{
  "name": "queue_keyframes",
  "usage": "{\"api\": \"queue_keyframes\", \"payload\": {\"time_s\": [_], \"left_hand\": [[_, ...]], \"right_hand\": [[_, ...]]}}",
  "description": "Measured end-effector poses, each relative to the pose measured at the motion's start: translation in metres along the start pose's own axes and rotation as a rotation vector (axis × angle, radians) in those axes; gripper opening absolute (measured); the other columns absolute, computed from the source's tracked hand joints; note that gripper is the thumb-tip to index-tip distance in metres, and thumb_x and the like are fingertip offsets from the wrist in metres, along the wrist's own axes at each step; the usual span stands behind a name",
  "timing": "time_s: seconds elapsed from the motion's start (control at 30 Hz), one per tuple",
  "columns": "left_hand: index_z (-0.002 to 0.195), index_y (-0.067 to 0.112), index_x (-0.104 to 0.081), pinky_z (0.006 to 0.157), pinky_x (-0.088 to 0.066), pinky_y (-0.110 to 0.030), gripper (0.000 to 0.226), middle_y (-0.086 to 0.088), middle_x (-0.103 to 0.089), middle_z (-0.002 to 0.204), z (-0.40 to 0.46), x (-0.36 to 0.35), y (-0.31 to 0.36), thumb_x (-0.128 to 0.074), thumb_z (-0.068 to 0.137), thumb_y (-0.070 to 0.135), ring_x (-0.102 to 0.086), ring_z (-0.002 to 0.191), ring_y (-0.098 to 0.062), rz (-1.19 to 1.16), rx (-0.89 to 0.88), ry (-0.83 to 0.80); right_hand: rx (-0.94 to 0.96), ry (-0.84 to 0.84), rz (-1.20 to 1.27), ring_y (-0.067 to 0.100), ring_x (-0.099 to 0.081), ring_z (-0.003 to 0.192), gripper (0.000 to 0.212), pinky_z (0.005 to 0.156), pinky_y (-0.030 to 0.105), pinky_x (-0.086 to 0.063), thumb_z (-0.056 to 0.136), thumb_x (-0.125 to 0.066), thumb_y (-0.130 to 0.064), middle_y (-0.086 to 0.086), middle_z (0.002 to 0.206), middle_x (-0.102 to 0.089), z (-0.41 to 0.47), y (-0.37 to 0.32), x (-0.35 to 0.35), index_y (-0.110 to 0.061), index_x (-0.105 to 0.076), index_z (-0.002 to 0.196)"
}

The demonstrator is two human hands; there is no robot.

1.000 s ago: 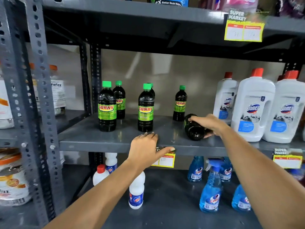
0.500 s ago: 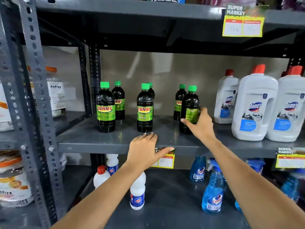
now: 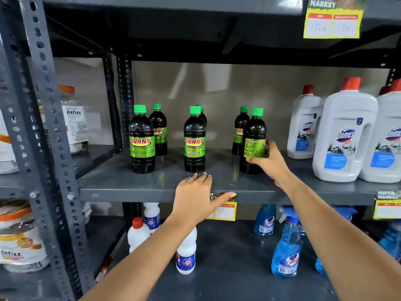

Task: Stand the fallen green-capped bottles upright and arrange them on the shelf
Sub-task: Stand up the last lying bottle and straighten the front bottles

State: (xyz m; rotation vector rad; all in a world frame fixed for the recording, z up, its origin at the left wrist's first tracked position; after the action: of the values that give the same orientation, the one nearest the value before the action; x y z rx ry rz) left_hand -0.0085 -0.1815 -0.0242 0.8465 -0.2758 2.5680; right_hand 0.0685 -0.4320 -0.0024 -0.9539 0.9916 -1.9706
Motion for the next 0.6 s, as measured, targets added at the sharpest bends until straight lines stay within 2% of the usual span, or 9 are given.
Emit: {"api": "queue_keyframes", "payload": {"time_s": [0.03,0.17,0.3,0.37,0.47,0.53,0.6], "left_hand": [[0.103,0.012,-0.074,0.08,-0.052,-0.031,0.083,-0.003,-0.072,0.109,0.0,-0.001,0.0,-0.032,0.081,0.08,-0.066,0.105,-0.022,-0.005,0.0,0.002],[0.099,0.011,-0.074,0.075,-0.053,-0.031,0.084,-0.004,-0.073,0.105,0.0,0.0,0.0,-0.031,0.082,0.08,-0.068,0.1,-0.022,-0.006,-0.009,0.021],[0.099,0.011,-0.074,0.076,-0.053,-0.031,0.087,-0.004,-0.073,0.106,0.0,0.001,0.0,-0.024,0.084,0.081,-0.068,0.1,-0.022,-0.015,-0.007,0.021],[0.1,0.011,-0.074,0.076,-0.053,-0.031,0.086,-0.004,-0.073,0.106,0.0,0.001,0.0,-0.026,0.083,0.081,-0.068,0.101,-0.022,-0.004,-0.006,0.014],[0.103,0.011,-0.074,0.079,-0.053,-0.031,0.085,-0.003,-0.072,0.109,0.0,0.0,0.0,-0.03,0.082,0.081,-0.067,0.104,-0.021,0.009,0.003,-0.005],[0.105,0.012,-0.074,0.08,-0.052,-0.031,0.084,-0.003,-0.072,0.11,0.0,0.0,0.0,-0.031,0.082,0.081,-0.066,0.106,-0.021,0.006,0.003,-0.014],[0.103,0.011,-0.074,0.078,-0.052,-0.031,0.084,-0.003,-0.072,0.109,0.0,0.001,0.001,-0.031,0.082,0.08,-0.067,0.104,-0.021,0.005,-0.001,-0.004]], "right_hand": [[-0.003,0.005,0.009,0.021,-0.058,0.114,0.089,0.093,0.032,-0.044,0.068,-0.087,-0.019,0.001,0.128,-0.058,0.0,0.001,0.001,-0.019,-0.036,0.14],[0.001,0.035,-0.04,0.013,-0.06,0.1,0.099,0.083,0.025,-0.046,0.056,-0.093,-0.039,-0.005,0.112,-0.061,-0.003,0.002,0.004,-0.023,-0.038,0.137],[-0.039,-0.036,0.06,0.023,-0.059,0.114,0.083,0.098,0.036,-0.045,0.068,-0.086,-0.014,0.005,0.124,-0.062,0.001,0.006,-0.003,-0.016,-0.041,0.137],[-0.031,-0.035,0.016,0.022,-0.062,0.11,0.072,0.098,0.037,-0.047,0.067,-0.087,-0.019,0.005,0.121,-0.066,0.001,0.005,-0.002,-0.016,-0.051,0.129],[-0.023,-0.017,-0.068,0.016,-0.064,0.104,0.075,0.095,0.037,-0.05,0.058,-0.091,-0.041,-0.002,0.113,-0.069,-0.002,0.003,-0.001,-0.02,-0.057,0.121],[-0.036,-0.045,-0.048,0.018,-0.062,0.108,0.074,0.098,0.039,-0.048,0.061,-0.09,-0.037,-0.001,0.117,-0.067,-0.001,0.005,-0.004,-0.02,-0.055,0.123],[-0.049,-0.074,-0.016,0.022,-0.061,0.113,0.066,0.1,0.039,-0.046,0.066,-0.088,-0.025,0.001,0.121,-0.066,0.0,0.006,-0.008,-0.019,-0.054,0.123]]}}
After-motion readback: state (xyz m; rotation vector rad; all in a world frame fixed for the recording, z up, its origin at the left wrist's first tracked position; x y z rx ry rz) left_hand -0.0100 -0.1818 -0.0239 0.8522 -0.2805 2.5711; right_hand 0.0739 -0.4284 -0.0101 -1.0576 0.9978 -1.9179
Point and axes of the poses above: each hand's wrist, its own z-axis towards the middle knuckle, its own x-axis out of the back of the hand, y = z × x, the point moved 10 cm from there along z, towards the middle knuckle
